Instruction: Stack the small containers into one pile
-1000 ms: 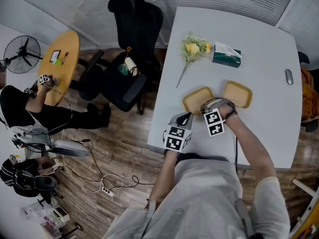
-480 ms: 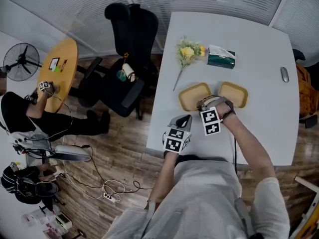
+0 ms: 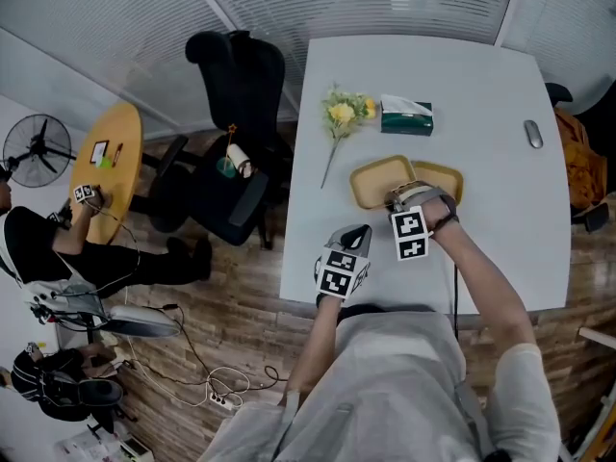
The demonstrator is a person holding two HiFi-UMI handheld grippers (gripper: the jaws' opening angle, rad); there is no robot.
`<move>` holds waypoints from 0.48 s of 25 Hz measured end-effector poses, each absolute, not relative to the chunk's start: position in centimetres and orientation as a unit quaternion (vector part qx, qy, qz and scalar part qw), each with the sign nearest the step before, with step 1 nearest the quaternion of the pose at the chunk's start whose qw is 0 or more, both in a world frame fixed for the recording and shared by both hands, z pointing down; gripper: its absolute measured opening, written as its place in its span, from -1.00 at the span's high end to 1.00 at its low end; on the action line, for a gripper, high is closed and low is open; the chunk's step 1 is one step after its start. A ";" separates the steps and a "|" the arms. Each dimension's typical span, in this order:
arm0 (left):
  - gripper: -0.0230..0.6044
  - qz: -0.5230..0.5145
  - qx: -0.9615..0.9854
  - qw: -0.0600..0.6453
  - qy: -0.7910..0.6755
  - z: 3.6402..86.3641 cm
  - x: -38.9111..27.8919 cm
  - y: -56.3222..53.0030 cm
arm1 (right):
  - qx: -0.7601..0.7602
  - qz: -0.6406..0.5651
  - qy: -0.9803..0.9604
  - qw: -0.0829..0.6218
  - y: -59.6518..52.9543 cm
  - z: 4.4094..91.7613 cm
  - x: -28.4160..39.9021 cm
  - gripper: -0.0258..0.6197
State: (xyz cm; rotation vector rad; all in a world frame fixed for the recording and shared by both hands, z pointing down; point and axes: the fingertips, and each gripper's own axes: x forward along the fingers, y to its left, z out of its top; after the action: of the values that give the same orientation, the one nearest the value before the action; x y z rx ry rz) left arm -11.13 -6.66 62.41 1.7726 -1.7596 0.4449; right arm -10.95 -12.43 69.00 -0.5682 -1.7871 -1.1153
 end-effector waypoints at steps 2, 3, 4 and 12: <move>0.91 0.170 0.672 0.294 -0.659 62.1 -10.9 -7.1 | -0.213 -0.445 -0.731 0.471 -13.7 68.7 -10.3 0.87; 0.91 0.170 0.674 0.293 -0.656 62.0 -10.7 -7.3 | -0.205 -0.440 -0.734 0.475 -14.4 68.5 -9.9 0.87; 0.91 0.170 0.676 0.293 -0.654 62.0 -10.5 -7.4 | -0.196 -0.435 -0.736 0.479 -15.0 68.4 -9.5 0.87; 0.91 0.175 0.687 0.291 -0.643 62.2 -9.3 -7.8 | -0.119 -0.393 -0.753 0.514 -19.6 68.5 -5.6 0.87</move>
State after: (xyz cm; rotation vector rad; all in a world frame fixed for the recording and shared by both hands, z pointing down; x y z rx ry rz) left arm -9.34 -7.79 62.21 1.8302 -1.7139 0.4654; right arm -5.65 -19.62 68.47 -0.2859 -1.8101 -0.9440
